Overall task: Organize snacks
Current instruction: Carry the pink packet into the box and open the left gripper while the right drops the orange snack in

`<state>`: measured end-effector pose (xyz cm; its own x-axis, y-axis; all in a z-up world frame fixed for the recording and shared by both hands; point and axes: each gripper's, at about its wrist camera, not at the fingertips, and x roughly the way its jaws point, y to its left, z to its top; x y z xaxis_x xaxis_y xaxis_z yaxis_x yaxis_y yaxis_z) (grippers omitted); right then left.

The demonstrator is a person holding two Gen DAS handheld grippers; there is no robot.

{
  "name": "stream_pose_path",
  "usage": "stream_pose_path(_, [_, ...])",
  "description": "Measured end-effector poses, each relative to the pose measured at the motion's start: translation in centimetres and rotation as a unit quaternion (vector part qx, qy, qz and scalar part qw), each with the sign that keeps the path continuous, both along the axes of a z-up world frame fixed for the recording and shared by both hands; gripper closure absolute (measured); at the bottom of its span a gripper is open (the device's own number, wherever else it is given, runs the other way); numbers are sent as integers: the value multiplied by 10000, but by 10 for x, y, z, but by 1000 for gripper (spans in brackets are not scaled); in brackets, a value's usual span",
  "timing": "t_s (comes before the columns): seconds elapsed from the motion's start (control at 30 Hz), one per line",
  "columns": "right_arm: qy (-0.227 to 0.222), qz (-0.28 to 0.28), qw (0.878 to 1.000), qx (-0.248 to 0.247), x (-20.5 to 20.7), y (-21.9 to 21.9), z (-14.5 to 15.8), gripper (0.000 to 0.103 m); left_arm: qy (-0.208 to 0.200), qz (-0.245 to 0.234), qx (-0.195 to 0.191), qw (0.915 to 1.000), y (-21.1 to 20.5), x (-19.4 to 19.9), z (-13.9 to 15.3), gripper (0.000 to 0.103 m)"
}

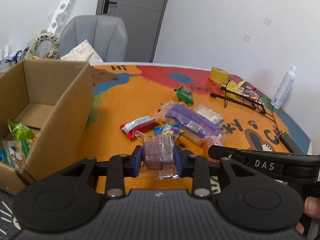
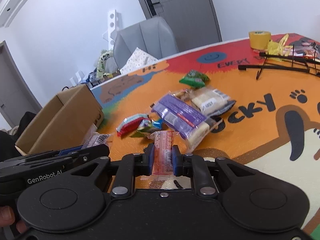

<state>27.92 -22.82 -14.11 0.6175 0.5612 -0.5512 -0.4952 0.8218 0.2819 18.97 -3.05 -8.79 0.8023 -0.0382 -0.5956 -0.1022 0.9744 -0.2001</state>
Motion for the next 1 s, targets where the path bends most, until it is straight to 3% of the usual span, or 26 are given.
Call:
stream_pose_path(0.57, [-429, 136, 9989, 147, -24, 13, 40, 87, -519, 109, 86, 9986, 15, -27, 43, 71])
stream_pose_path(1.0, [-717, 449, 9962, 215, -39, 46, 65, 87, -805, 329, 163, 9961, 43, -50, 69, 71])
